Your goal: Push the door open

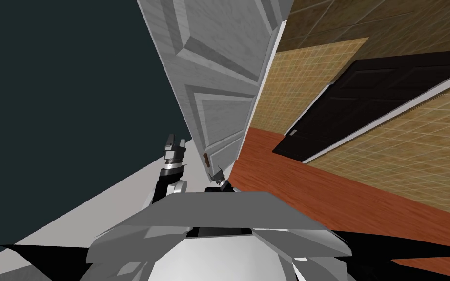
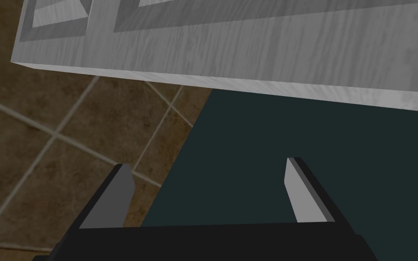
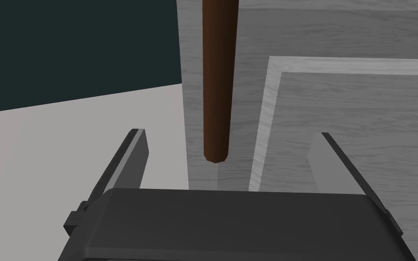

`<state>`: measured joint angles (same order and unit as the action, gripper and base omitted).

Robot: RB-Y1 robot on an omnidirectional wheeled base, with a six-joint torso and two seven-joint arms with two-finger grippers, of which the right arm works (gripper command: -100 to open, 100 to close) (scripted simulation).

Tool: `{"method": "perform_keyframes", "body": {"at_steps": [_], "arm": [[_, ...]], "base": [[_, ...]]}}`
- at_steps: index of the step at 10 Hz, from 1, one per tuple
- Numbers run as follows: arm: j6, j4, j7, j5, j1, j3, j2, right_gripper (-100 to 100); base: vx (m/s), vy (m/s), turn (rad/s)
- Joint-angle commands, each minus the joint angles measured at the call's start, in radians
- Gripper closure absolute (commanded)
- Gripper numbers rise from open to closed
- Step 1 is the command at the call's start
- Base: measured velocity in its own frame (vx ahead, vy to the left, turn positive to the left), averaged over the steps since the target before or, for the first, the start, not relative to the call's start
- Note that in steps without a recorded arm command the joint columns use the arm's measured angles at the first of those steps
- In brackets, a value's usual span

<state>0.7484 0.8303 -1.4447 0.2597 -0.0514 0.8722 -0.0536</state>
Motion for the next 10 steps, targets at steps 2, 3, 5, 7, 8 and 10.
{"method": "perform_keyframes", "body": {"at_steps": [2, 3, 5, 7, 8, 10], "arm": [[0.003, -0.004, 0.002, 0.001, 0.000, -0.004, -0.006, -100], [0.004, -0.005, 0.003, 0.001, -0.001, -0.005, -0.007, -100], [0.007, -0.009, 0.005, 0.002, -0.003, -0.009, -0.007, -100], [0.011, -0.015, 0.008, 0.003, -0.005, -0.014, 0.001, -100], [0.012, -0.018, 0.009, 0.004, -0.006, -0.017, 0.007, -100], [0.011, -0.016, 0.008, 0.003, -0.006, -0.015, 0.003, 100]], "base": [[-0.031, 0.011, 0.013], [0.117, 0.114, 0.019], [0.162, 0.134, 0.018], [0.194, 0.151, 0.031], [0.185, 0.158, 0.017], [0.036, 0.030, -0.002]]}}
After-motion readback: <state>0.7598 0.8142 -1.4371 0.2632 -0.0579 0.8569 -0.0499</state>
